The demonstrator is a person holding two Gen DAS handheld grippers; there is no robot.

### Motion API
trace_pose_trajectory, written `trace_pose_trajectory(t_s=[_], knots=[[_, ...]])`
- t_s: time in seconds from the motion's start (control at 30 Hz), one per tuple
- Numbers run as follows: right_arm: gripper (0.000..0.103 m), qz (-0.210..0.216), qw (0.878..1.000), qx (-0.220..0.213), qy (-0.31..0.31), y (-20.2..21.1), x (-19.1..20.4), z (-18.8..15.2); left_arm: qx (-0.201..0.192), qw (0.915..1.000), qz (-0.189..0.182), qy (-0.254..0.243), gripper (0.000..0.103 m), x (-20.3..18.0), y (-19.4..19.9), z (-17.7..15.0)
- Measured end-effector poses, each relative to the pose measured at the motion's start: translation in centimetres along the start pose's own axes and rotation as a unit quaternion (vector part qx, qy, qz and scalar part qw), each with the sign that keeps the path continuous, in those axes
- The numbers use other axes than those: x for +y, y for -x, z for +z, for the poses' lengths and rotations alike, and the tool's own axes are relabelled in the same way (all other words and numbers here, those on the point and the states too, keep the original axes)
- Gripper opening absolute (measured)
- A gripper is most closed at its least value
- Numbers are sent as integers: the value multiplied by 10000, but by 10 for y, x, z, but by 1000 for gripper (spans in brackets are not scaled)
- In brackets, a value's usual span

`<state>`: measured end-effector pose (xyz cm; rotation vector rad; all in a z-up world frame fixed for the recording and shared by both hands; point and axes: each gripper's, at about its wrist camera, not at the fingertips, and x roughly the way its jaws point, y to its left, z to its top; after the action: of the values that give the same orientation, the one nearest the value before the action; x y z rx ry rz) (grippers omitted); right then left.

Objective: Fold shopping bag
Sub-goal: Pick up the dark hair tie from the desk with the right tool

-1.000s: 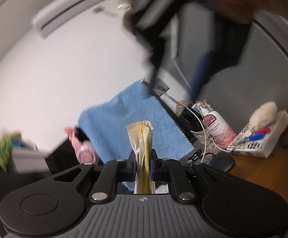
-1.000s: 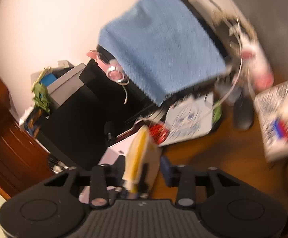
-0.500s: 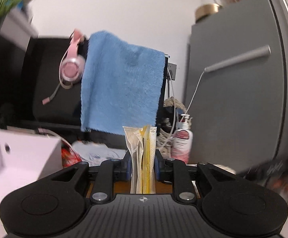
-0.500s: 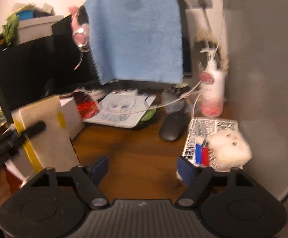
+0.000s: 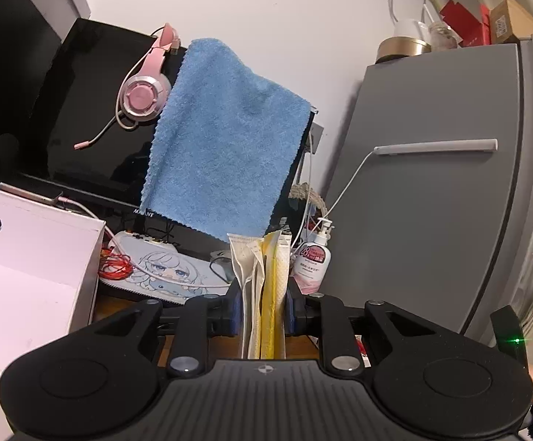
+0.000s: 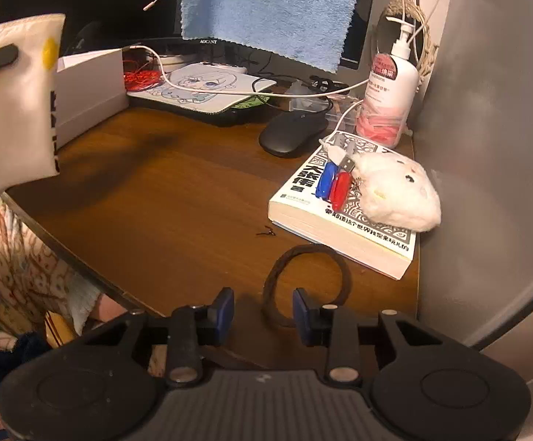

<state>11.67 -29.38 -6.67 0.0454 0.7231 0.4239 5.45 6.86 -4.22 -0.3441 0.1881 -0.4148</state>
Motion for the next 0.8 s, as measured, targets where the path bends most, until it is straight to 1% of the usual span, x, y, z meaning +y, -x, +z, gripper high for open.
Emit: trace_pose_trajectory(t_s=[0.03,0.07,0.1,0.13,0.3,0.33,0.37,0.4,0.43,0.47,0.5,0.57,0.6,0.63,0.7,0.73,0.8], knots=[[25,25,10000,22,24,-2,-2,-2,8,10000,15,-8,20,0,1,-1],[13,51,10000,43,48,-3,-5,-4,13,10000,30,-24,20,0,1,-1],[6,76,9999,65,72,-5,-7,-6,5,10000,24,-48,20,-1,2,-1],[2,101,9999,87,96,-6,-10,-8,-7,10000,21,-59,20,-1,3,-1],[2,227,9993,195,217,-14,-22,-19,-13,10000,-35,-19,20,-1,6,1],[2,440,9989,145,87,-19,-19,-21,-3,10000,-51,11,20,-1,6,2],[2,804,9966,49,-190,-22,-15,-20,12,10000,-66,34,20,-1,7,2],[3,1178,9917,-19,-517,-21,-16,-17,18,10000,-72,49,20,-1,7,3],[3,1565,9834,-51,-913,-23,-17,-14,15,10000,-69,52,20,-2,8,3],[3,1937,9714,-26,-1375,-30,-19,-14,9,10000,-55,29,20,-3,9,3],[3,2290,9555,30,-1861,-39,-22,-15,3,10000,-40,0,20,-4,10,3],[3,2905,9165,140,-2748,-57,-27,-19,-2,10000,-13,-17,20,-5,12,4],[3,3115,8981,190,-3099,-69,-29,-23,10,10000,-21,-12,20,-5,13,4],[3,3237,8836,236,-3374,-79,-29,-27,28,10000,-30,-6,20,-5,13,4],[3,3336,8623,324,-3795,-97,-29,-36,79,10000,-25,2,20,-4,12,3],[3,3338,8582,336,-3885,-101,-29,-38,103,9999,-15,-2,20,-4,12,2],[3,3266,8619,310,-3868,-100,-28,-38,150,9999,2,-6,20,-5,10,1]])
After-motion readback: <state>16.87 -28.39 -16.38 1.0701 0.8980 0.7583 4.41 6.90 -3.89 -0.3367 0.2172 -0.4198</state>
